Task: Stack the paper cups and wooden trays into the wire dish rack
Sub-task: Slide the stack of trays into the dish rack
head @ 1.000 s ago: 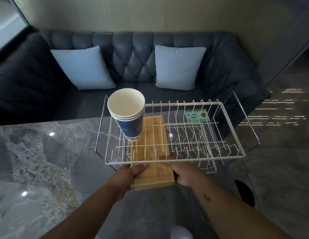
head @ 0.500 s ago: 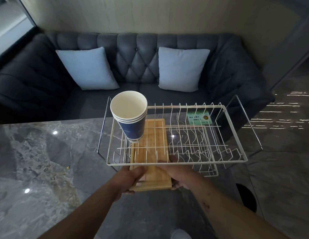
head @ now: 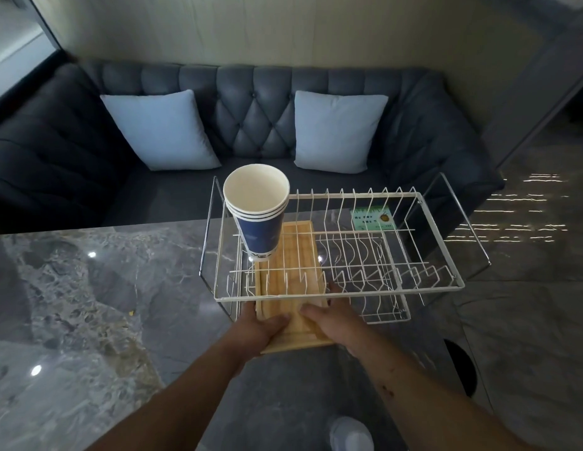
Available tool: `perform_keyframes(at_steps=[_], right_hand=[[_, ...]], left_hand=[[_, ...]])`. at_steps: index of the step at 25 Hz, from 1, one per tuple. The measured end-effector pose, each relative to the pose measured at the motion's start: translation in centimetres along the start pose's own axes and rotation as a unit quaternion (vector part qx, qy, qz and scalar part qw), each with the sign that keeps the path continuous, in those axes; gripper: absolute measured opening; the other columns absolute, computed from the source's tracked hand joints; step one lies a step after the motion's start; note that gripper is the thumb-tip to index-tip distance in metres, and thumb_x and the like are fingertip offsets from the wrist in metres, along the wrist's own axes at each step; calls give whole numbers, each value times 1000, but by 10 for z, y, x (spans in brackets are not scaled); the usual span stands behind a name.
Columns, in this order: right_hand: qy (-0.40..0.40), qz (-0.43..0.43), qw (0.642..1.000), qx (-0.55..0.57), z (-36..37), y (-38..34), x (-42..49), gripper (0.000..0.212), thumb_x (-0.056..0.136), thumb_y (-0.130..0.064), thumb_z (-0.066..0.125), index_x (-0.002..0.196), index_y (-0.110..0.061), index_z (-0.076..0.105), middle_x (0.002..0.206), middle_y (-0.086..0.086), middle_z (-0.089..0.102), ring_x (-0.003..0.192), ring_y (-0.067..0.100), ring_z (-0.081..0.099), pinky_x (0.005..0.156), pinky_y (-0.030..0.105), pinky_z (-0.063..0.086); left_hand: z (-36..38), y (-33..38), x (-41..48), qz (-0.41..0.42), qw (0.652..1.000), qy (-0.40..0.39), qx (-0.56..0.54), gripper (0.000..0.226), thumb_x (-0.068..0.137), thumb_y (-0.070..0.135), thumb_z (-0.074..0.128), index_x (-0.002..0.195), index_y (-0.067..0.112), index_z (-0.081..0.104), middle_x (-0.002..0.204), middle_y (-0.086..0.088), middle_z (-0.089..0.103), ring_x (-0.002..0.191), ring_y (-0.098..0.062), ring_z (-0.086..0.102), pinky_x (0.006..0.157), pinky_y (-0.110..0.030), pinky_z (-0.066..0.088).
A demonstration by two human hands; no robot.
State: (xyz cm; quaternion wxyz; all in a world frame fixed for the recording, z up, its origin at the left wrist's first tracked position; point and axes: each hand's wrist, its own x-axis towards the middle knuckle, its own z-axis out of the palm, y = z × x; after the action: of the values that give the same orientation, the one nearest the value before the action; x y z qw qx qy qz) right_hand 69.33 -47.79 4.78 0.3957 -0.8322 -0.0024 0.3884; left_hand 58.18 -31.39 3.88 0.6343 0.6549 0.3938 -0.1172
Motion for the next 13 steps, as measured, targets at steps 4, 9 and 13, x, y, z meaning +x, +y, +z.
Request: perform_keyframes(at_steps=[4, 9, 13], right_hand=[[26, 7, 1000, 7, 2, 2, -11, 70, 66, -63, 74, 121, -22, 60, 122, 2, 69, 101, 18, 69, 93, 37, 57], [11, 9, 997, -77, -1, 8, -45, 67, 84, -46, 71, 142, -18, 49, 129, 2, 68, 112, 22, 66, 102, 38, 50], [-4, 8, 985, -171, -5, 13, -81, 24, 98, -35, 62, 108, -16, 72, 117, 4, 74, 102, 18, 69, 80, 26, 47]], left_hand=[[-7, -5, -5, 16, 1000, -22, 7, 59, 84, 38, 82, 133, 31, 50, 107, 12, 71, 82, -1, 69, 49, -12, 50], [-35, -18, -30, 1, 990, -57, 128, 61, 90, 50, 72, 137, 18, 51, 108, 4, 66, 84, -10, 65, 61, -25, 48], [-67, -30, -41, 16, 968, -66, 243, 56, 88, 48, 73, 131, 16, 59, 118, -6, 69, 85, -15, 68, 73, -27, 57]])
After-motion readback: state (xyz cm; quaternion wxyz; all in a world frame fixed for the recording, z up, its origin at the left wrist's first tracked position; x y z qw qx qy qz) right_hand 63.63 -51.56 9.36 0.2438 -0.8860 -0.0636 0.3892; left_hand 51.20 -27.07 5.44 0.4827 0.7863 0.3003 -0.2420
